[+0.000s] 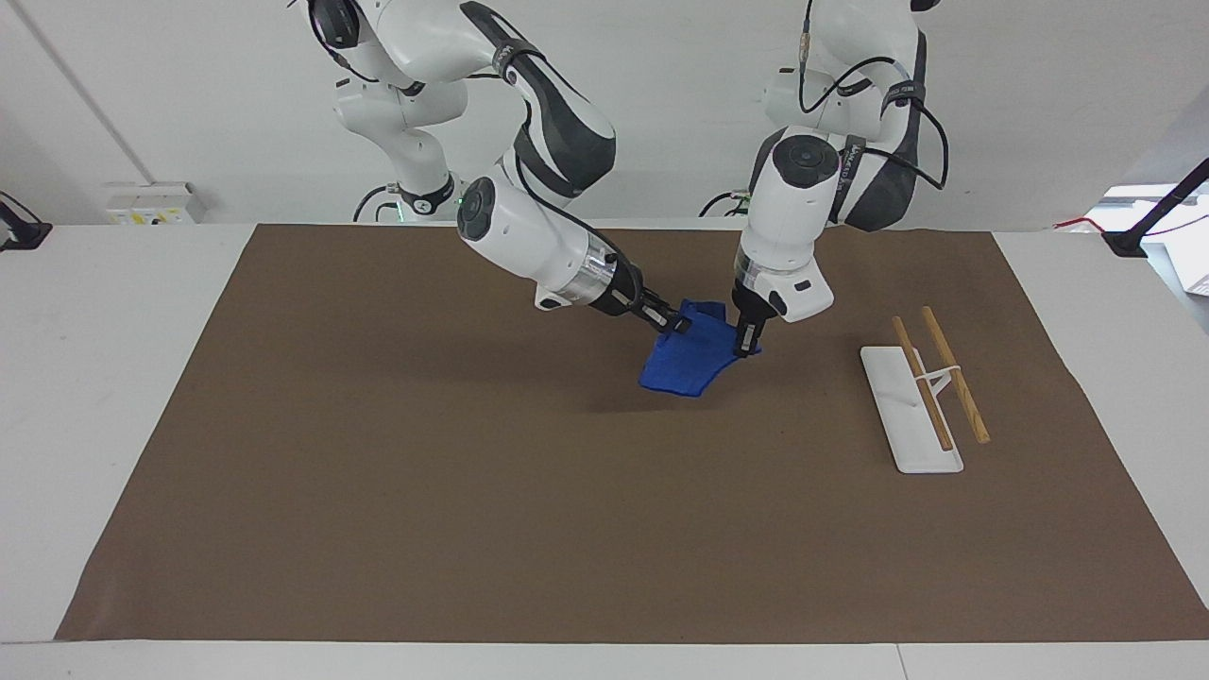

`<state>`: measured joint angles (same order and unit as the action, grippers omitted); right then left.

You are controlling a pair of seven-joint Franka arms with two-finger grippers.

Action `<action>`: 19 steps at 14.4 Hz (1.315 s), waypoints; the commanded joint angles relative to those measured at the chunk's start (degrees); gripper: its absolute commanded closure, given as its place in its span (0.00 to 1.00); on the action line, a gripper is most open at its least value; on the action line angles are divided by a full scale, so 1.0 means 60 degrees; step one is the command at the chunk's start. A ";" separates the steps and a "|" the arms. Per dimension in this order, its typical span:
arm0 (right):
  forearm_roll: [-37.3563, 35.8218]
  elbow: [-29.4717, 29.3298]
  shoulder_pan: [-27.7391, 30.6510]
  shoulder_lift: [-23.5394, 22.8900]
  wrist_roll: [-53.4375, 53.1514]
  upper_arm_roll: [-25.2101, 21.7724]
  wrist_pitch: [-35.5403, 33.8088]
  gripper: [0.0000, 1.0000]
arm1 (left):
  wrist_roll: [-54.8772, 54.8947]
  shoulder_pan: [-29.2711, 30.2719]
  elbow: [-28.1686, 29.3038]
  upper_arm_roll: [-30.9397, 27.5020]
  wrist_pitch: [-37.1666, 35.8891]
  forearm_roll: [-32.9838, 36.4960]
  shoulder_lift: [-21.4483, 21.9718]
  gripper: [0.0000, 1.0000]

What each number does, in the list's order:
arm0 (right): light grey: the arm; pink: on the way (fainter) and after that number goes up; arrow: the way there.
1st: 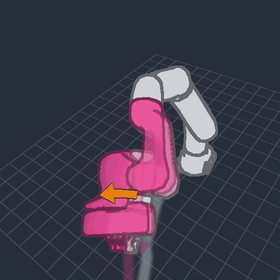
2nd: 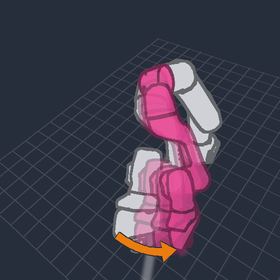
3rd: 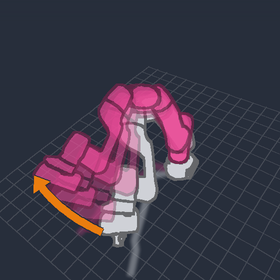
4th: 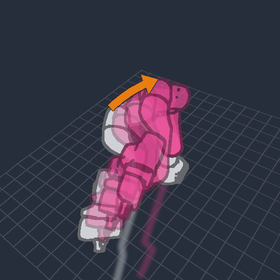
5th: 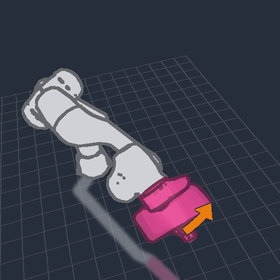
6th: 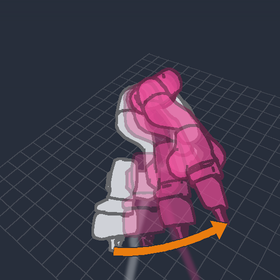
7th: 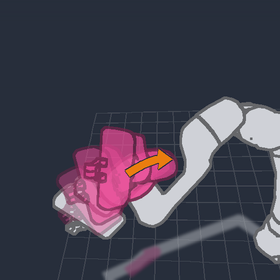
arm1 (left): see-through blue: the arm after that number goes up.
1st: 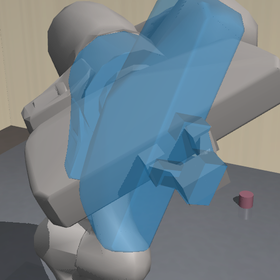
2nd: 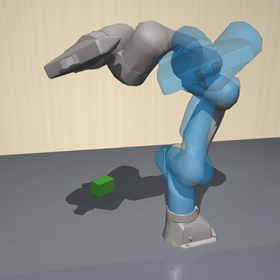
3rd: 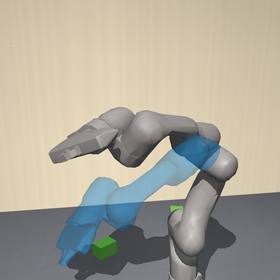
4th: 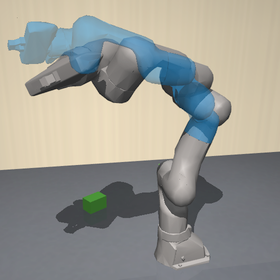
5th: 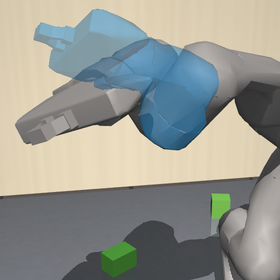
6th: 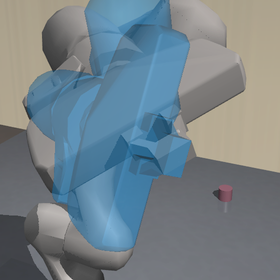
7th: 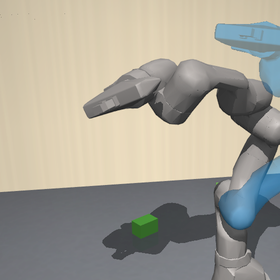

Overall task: Right arm passes towel to left arm to hang
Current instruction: 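Grasp the towel with the left gripper and open the right gripper, then carry the towel over the rack while the right gripper withdraws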

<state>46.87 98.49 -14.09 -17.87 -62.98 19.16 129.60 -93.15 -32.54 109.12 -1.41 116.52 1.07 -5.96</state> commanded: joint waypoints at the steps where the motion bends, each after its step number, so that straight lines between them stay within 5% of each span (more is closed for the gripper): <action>1: -0.0075 0.0123 0.0050 0.0093 0.0241 0.0044 0.0182 0.01 | 0.0757 -0.0070 -0.0344 -0.0028 -0.1063 0.0203 0.0115 1.00; 6: -0.3482 0.0065 0.0969 0.0078 0.2301 -0.0030 -0.0153 0.00 | 0.0759 0.0016 -0.0741 -0.0101 -0.2397 0.1227 0.0290 1.00; 10: -0.5712 -0.0052 0.2594 0.0545 0.5230 -0.0030 -0.1602 0.00 | 0.0861 0.1230 -0.0592 -0.0145 -0.2371 0.2925 0.0379 1.00; 14: -0.7000 -0.0271 0.4074 0.1365 0.8103 -0.0074 -0.3109 0.00 | 0.1547 0.2518 -0.0959 -0.0146 -0.1655 0.3572 0.0597 1.00; 19: -0.7489 -0.1195 0.4970 0.2112 0.8869 -0.0497 -0.5702 0.00 | 0.3726 0.4188 -0.1707 -0.0145 -0.0703 0.3558 0.0481 1.00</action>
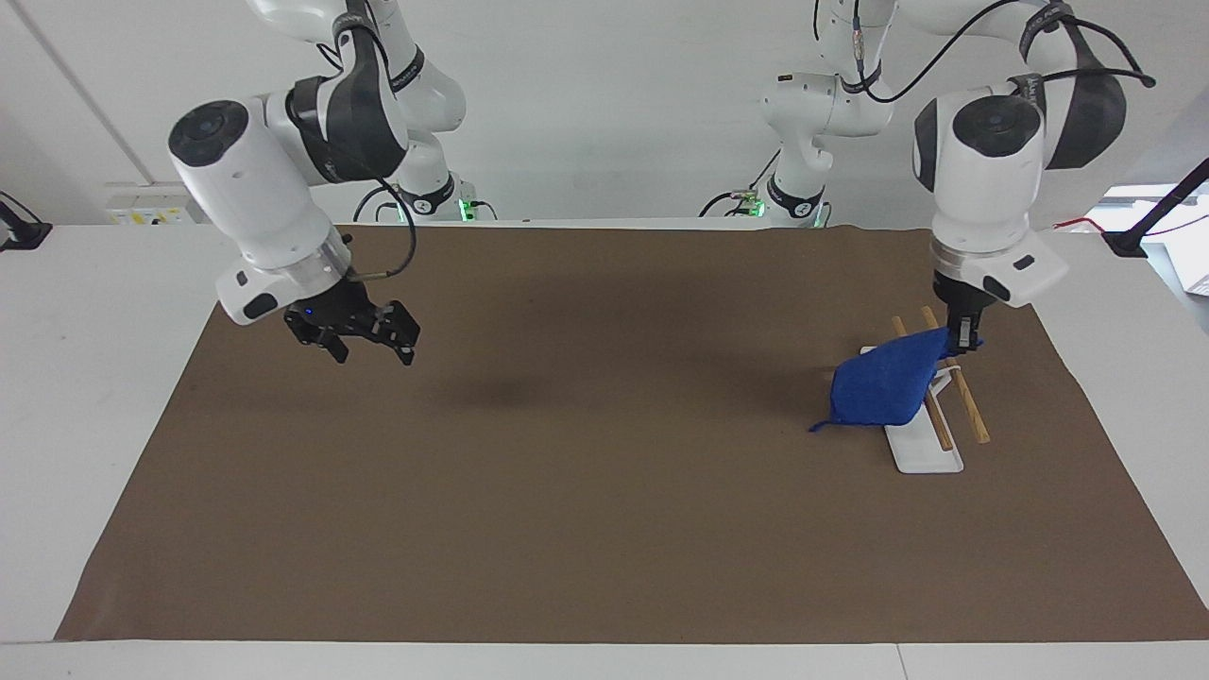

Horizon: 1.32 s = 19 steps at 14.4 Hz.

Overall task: Right arm passes towel to left arm to hang
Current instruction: 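Carry the towel over the rack while the right gripper withdraws, then lower the towel over the wooden rods with the left gripper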

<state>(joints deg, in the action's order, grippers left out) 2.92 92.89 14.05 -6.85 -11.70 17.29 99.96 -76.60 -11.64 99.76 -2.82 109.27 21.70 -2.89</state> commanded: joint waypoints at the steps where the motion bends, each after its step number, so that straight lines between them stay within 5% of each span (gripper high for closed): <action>1: -0.0164 -0.0262 0.0295 0.0639 0.0832 -0.0563 -0.1188 0.00 | 0.1467 0.0971 -0.0075 0.0090 0.0800 0.0105 -0.0045 1.00; 3: -0.0194 -0.0378 -0.0738 0.0993 0.1655 -0.2330 -0.1979 0.00 | 0.1823 0.1383 0.0551 0.0090 0.1210 0.0090 0.0129 0.99; 5: -0.0208 -0.0845 -0.1622 0.1214 0.2037 -0.3931 -0.2814 0.00 | 0.1882 0.1675 0.2143 0.0090 0.2640 0.0061 0.0727 0.99; 8: -0.0691 -0.0527 -0.1624 0.1331 0.2156 -0.3952 -0.2761 0.00 | 0.1897 0.2174 0.3513 0.0090 0.4009 0.0061 0.1082 0.99; 13: -0.0793 -0.0598 -0.1683 0.1098 0.2185 -0.3907 -0.2919 0.00 | 0.2627 0.2553 0.3778 0.0075 0.4083 0.0061 0.0980 0.99; 16: -0.0882 -0.0584 -0.1741 0.1185 0.2170 -0.3805 -0.3111 0.00 | 0.2952 0.3272 0.4084 0.0090 0.5441 0.0061 0.0615 0.97; 17: -0.0882 -0.0584 -0.1741 0.1243 0.2156 -0.3790 -0.3140 0.00 | 0.2923 0.3288 0.4115 0.0104 0.5562 -0.0012 0.0512 0.84; 19: -0.0868 -0.0365 -0.1741 0.1463 0.2155 -0.3804 -0.3214 0.00 | 0.2923 0.3099 0.3999 0.0119 0.5534 -0.0144 0.0409 0.00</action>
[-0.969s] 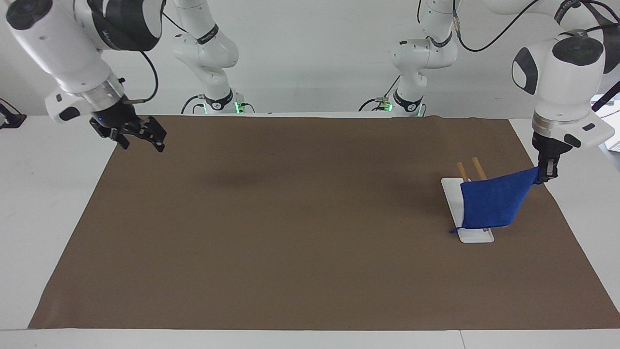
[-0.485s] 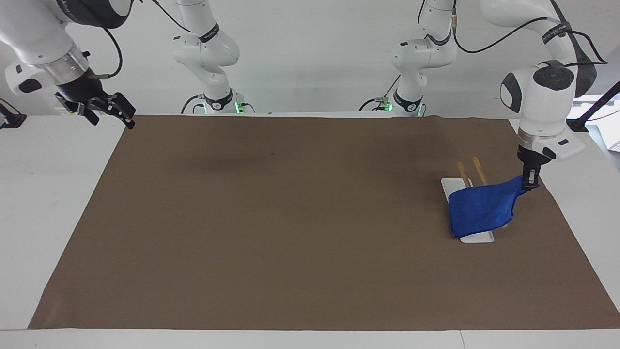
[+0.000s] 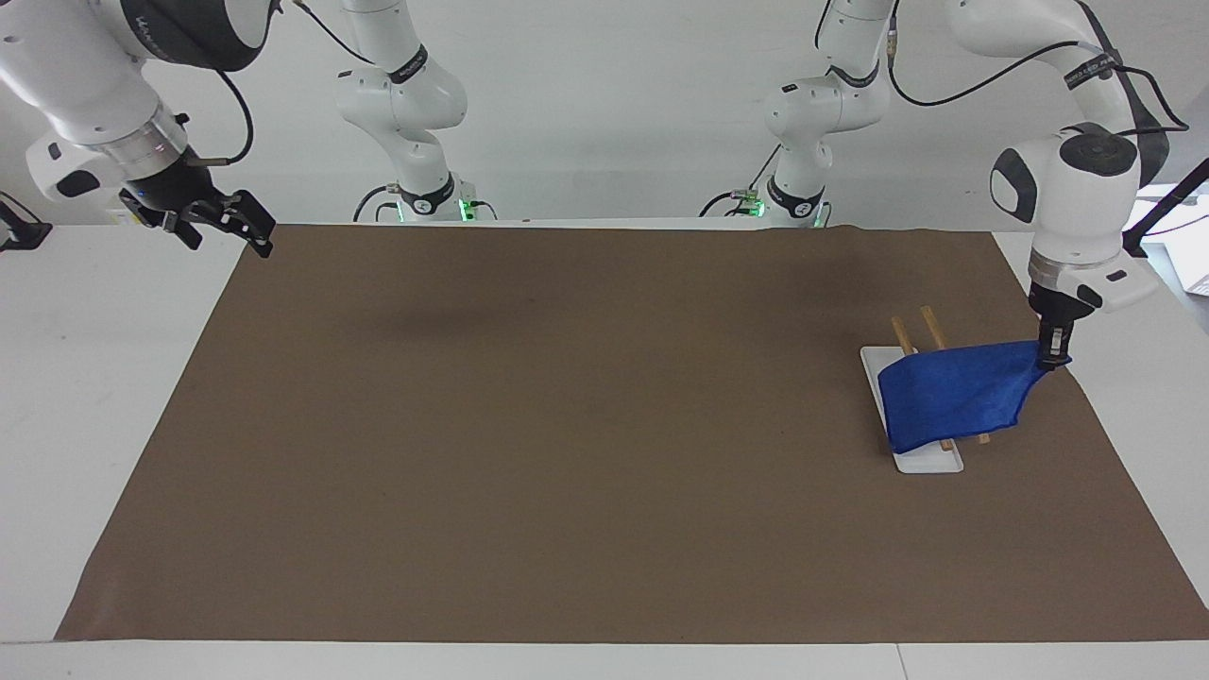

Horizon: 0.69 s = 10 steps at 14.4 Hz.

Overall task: Right arm passes towel to left arm to hang
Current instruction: 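Lower the towel over the wooden rods with the left gripper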

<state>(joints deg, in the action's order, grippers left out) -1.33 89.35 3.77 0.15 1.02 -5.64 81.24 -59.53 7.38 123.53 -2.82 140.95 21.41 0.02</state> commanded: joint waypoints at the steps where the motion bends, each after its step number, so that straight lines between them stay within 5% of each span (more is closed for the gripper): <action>1: -0.0173 0.0299 -0.0013 0.0311 0.0079 0.0017 0.0009 0.00 | 0.0050 -0.0348 -0.0094 0.0104 0.0180 -0.0111 -0.0120 0.00; 6: -0.0144 0.0271 0.0001 0.0341 0.0050 0.0017 0.0068 0.00 | 0.0035 -0.1739 -0.0591 0.0192 -0.1777 -0.0169 0.0362 0.00; 10: -0.0042 0.0314 -0.0043 0.0312 0.0021 0.0147 0.0083 0.00 | 0.0908 -0.1713 -0.1763 0.0076 -0.3275 -0.1294 0.0392 0.00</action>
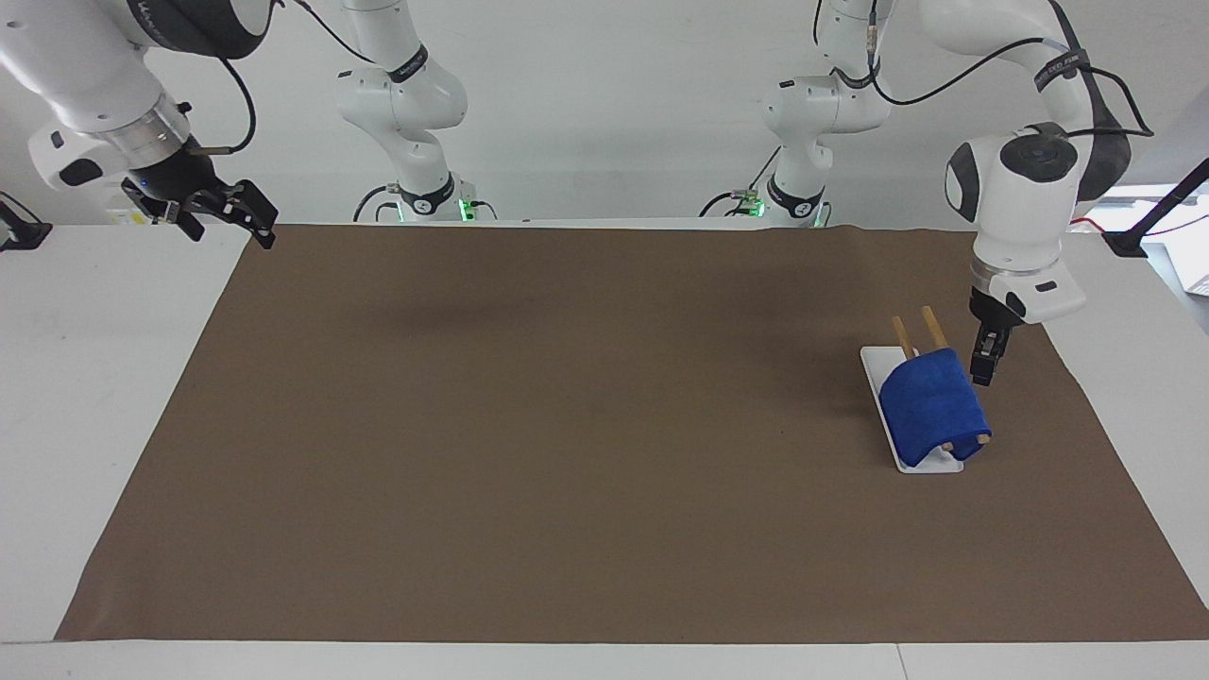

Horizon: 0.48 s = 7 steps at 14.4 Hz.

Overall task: Right arm passes towel to left arm to hang
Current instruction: 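Release the towel and withdraw the left gripper from the rack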

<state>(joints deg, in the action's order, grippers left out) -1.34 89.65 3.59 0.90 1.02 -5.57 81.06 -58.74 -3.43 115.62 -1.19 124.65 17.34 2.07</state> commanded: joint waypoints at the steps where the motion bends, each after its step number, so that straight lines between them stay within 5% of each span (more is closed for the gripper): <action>1: -0.0011 0.0264 -0.0012 0.0186 0.0021 0.0167 0.0085 0.00 | 0.1390 0.0102 -0.0897 -0.0226 -0.1242 -0.1069 0.0035 0.00; 7: -0.0011 0.0278 0.0017 0.0201 0.0050 0.0152 0.0026 0.00 | 0.5402 0.0161 -0.3445 -0.0212 -0.5240 -0.2844 -0.0081 0.00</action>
<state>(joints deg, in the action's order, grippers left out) -1.33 89.95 3.35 0.90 1.02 -4.82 81.05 -34.10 -2.47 100.41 -2.49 100.45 2.89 2.68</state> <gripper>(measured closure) 0.000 0.000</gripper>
